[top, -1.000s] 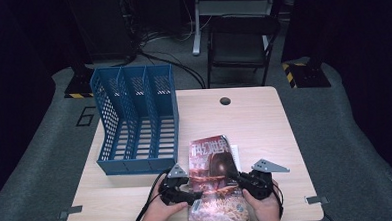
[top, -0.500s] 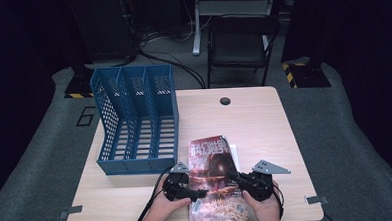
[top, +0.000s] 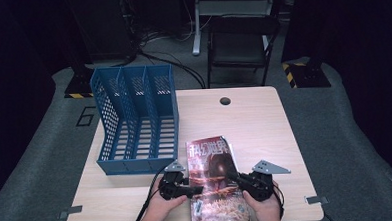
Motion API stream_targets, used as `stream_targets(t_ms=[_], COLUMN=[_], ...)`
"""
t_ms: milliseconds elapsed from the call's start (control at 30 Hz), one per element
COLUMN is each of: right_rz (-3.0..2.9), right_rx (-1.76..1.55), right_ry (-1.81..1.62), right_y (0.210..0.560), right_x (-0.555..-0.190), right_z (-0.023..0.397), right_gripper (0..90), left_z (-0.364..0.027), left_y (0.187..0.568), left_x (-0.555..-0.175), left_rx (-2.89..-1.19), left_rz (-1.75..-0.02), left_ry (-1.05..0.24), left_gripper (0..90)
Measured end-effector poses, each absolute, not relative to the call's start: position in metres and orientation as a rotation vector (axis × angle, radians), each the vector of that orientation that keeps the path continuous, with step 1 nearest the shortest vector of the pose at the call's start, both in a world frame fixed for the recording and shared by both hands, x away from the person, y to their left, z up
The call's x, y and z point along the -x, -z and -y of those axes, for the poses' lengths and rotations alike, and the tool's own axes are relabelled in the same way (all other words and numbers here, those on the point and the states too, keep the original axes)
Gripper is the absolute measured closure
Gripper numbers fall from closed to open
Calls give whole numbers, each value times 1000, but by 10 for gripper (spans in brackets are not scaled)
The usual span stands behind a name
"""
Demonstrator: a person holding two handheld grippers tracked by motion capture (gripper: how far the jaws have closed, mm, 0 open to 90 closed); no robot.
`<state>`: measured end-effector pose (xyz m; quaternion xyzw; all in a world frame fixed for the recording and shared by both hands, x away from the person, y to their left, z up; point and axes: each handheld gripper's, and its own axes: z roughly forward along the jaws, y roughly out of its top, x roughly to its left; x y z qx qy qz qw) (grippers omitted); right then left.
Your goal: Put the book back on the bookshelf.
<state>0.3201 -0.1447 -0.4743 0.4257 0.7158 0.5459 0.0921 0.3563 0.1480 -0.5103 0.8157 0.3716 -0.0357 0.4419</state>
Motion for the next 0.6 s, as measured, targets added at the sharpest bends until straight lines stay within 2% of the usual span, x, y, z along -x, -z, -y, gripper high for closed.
stream_targets(t_ms=[133, 233, 600], right_rz=[-2133, -2141, -2171], right_rx=[-1260, -1253, -1277], right_ry=[-1623, -1617, -1621], right_y=[473, 472, 465], right_x=[-320, -321, -323], right_z=[145, 148, 153], right_gripper=[870, 870, 869], left_z=[-151, -153, -156], left_y=[506, 501, 486], left_x=[-356, -357, -351], left_rx=[-2007, -1996, -2000], left_rz=[-927, -923, -875], left_ry=[105, 122, 82], left_gripper=[516, 603, 697])
